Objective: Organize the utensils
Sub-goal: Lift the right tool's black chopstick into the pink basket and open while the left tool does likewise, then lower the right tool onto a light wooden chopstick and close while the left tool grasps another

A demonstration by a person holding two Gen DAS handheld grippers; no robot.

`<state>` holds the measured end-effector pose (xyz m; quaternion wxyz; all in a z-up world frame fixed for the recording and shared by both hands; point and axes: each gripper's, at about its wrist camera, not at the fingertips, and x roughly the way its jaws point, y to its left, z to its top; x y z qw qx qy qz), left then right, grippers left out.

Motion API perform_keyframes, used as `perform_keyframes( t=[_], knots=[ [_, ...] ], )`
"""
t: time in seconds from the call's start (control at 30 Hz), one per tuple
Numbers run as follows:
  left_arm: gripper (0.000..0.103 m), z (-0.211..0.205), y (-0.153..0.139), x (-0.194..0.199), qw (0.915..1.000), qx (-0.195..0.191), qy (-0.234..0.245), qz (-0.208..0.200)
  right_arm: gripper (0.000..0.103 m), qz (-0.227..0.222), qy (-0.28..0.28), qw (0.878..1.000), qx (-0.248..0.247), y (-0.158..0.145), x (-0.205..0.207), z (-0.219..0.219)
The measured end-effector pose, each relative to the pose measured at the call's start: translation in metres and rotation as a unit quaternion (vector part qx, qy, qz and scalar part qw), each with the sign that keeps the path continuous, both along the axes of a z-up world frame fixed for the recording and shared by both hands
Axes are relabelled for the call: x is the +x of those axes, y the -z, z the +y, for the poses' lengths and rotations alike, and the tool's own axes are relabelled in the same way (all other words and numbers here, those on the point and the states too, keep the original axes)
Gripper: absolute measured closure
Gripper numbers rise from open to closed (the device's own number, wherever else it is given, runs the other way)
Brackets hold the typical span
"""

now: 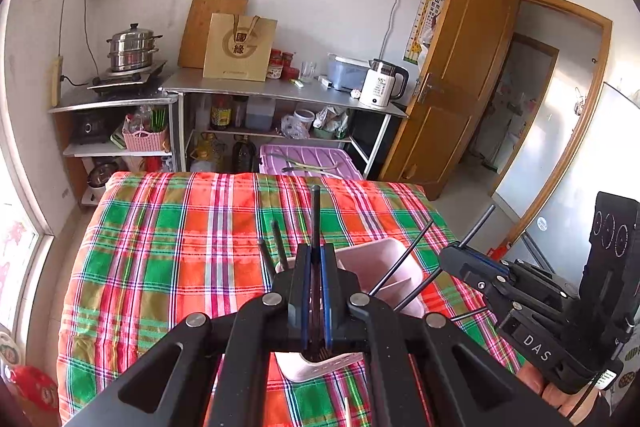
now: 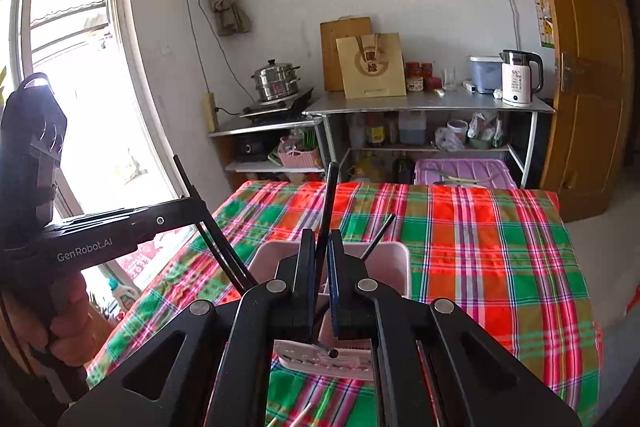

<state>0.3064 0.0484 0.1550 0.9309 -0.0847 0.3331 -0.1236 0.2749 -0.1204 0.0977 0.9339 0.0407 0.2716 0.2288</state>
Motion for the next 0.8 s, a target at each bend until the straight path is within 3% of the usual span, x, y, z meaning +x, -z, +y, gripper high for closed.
perform_keyframes(
  t=[0.2, 0.3, 0.5, 0.8],
  knots=[
    [0.098, -0.001, 0.016, -0.002, 0.9999, 0.012, -0.004, 0.009, 0.096, 0.018, -0.014, 0.999, -0.028, 0.013, 0.000, 0.004],
    [0.096, -0.002, 0.012, -0.010, 0.9998, 0.019, -0.009, -0.003, 0.087, 0.008, -0.013, 0.999, -0.036, 0.010, -0.008, 0.002],
    [0.083, 0.000, -0.003, -0.036, 0.9991, 0.017, -0.013, -0.037, 0.082, -0.005, 0.000, 1.000, -0.013, -0.001, -0.026, -0.016],
    [0.081, -0.001, -0.010, -0.092, 0.9972, 0.026, -0.012, -0.070, 0.081, -0.035, 0.020, 0.999, 0.027, -0.019, -0.071, -0.049]
  ],
)
